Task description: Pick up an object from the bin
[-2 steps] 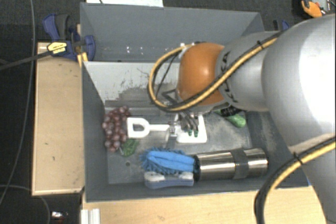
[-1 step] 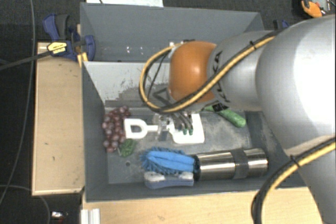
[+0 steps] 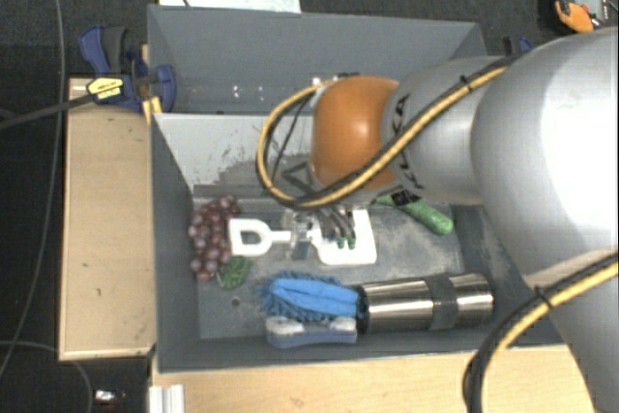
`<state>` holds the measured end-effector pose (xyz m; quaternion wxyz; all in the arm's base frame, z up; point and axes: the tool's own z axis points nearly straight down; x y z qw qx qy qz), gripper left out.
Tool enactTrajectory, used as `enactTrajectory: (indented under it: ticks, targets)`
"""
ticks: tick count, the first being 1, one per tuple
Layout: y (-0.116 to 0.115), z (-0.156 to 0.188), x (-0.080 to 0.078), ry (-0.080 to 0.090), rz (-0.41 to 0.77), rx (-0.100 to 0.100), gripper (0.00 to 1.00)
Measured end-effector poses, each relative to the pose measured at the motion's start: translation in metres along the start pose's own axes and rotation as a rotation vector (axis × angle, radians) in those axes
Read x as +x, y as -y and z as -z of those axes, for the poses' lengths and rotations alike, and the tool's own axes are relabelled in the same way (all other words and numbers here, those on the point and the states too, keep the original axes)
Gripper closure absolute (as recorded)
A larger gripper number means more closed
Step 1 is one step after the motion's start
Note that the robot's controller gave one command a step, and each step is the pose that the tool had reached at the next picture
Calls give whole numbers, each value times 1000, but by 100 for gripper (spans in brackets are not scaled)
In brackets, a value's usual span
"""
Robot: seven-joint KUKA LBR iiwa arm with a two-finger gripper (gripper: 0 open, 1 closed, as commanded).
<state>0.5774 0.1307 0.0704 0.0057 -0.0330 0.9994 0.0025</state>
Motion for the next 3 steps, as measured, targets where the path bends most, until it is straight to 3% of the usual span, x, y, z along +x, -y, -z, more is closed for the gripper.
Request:
enactTrajectory:
  ticks: [1,3]
  targets:
    - [0,20,2,-6,-1,1,100]
    - [0,99,1,-7,-1,0,100]
